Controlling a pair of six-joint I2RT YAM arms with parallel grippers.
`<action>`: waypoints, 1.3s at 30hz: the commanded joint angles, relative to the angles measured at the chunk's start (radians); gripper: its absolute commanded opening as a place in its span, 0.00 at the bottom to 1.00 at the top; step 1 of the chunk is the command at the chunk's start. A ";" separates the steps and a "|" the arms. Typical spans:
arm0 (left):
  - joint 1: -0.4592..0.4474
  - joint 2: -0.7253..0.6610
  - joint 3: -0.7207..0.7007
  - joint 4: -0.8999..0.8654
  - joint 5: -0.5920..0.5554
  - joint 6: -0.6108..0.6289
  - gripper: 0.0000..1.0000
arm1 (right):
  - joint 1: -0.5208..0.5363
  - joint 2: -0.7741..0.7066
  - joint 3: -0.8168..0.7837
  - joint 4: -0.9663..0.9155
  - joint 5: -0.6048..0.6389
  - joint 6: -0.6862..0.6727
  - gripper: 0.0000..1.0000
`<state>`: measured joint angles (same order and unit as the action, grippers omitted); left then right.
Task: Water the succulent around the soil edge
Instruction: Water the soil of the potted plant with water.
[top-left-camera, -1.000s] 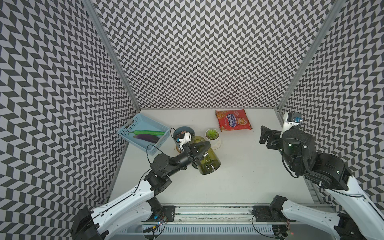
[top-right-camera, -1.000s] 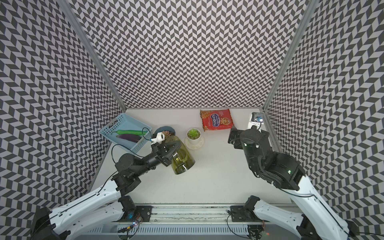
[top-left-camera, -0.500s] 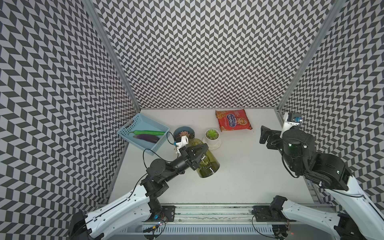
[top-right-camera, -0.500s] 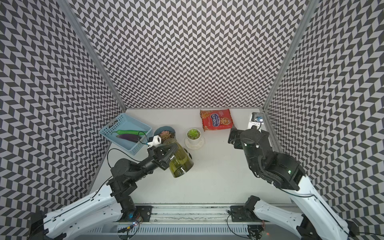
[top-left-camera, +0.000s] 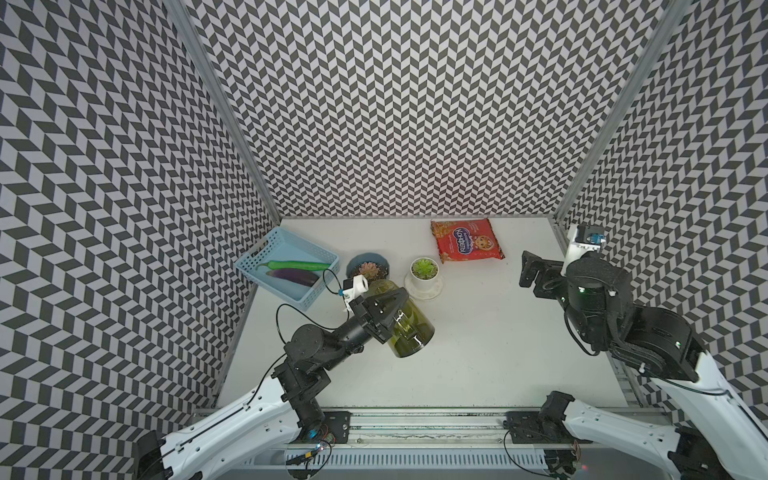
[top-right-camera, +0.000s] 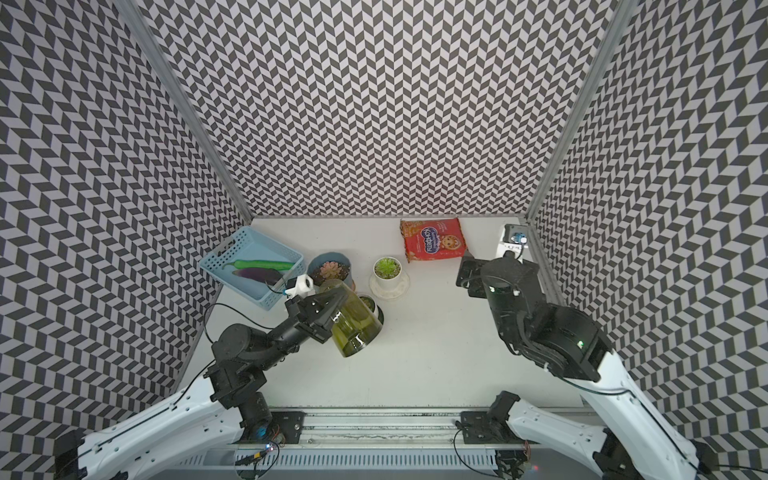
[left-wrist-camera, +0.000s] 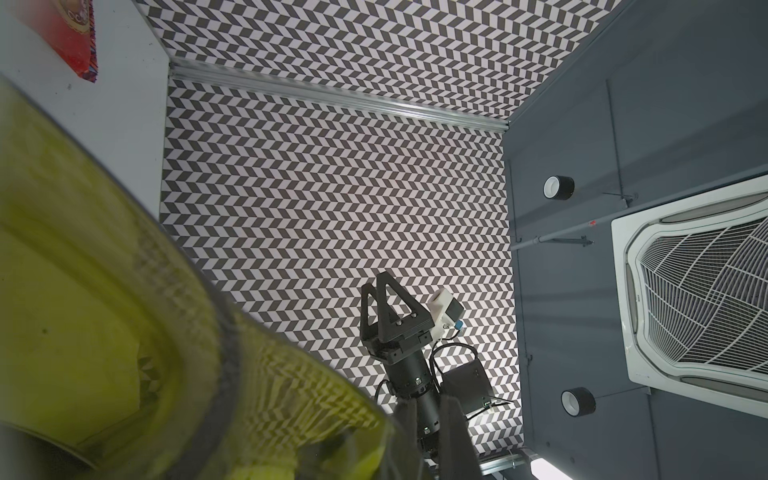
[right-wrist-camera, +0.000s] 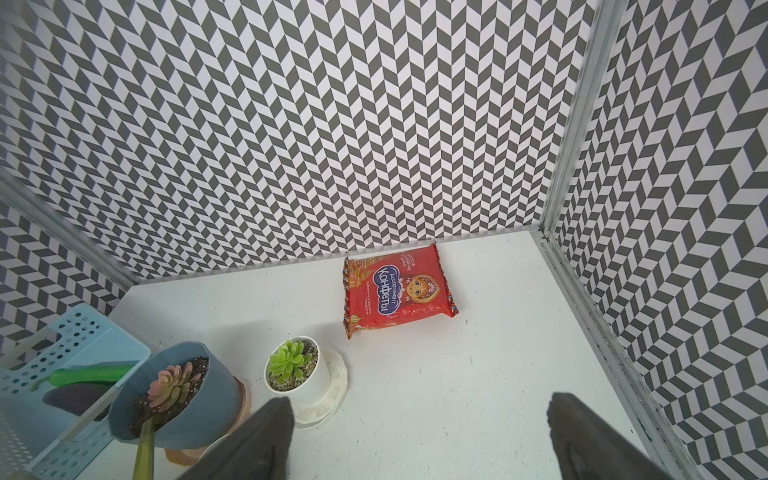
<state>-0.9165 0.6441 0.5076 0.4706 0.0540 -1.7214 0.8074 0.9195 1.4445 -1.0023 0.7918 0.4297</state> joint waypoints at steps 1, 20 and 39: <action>-0.005 -0.022 -0.010 -0.026 -0.044 -0.012 0.00 | -0.001 -0.010 0.023 0.023 -0.005 0.005 1.00; 0.024 -0.060 -0.035 -0.062 -0.107 0.007 0.00 | -0.001 -0.022 0.015 0.011 -0.015 0.020 1.00; 0.224 0.083 -0.014 0.076 0.102 -0.004 0.00 | -0.001 -0.025 0.013 0.001 -0.010 0.026 0.99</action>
<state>-0.7136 0.7013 0.4812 0.5373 0.1150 -1.6894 0.8074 0.9016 1.4456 -1.0191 0.7773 0.4461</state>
